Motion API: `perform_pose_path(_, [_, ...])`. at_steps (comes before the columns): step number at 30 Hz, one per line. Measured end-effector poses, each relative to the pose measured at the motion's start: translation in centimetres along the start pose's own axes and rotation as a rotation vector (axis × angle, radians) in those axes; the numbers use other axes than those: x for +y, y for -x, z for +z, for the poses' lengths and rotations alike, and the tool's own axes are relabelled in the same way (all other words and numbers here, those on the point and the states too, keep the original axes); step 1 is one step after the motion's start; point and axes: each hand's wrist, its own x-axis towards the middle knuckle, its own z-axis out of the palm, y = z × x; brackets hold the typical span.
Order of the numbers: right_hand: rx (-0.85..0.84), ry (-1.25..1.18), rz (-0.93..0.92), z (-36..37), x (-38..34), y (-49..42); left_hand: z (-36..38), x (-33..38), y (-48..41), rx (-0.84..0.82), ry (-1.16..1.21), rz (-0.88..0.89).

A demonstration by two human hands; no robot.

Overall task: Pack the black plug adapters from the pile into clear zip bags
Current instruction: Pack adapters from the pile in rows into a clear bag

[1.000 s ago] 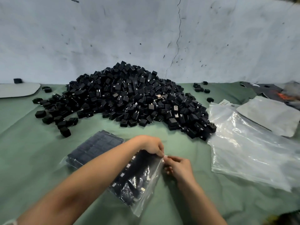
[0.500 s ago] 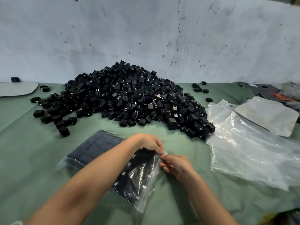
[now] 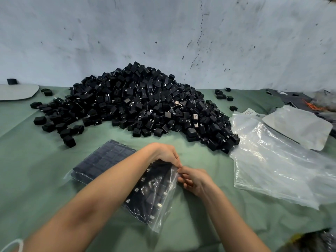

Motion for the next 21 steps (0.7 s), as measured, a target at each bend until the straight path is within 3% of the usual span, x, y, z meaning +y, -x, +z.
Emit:
perform_pose_path(13, [-0.09, -0.06, 0.05, -0.9, 0.22, -0.21, -0.11, 0.87, 0.27, -0.045, -0.055, 0.036])
perform_pose_path(21, [-0.044, 0.009, 0.037, -0.66, 0.3, -0.12, 0.41, 0.33, 0.17, -0.027, 0.001, 0.059])
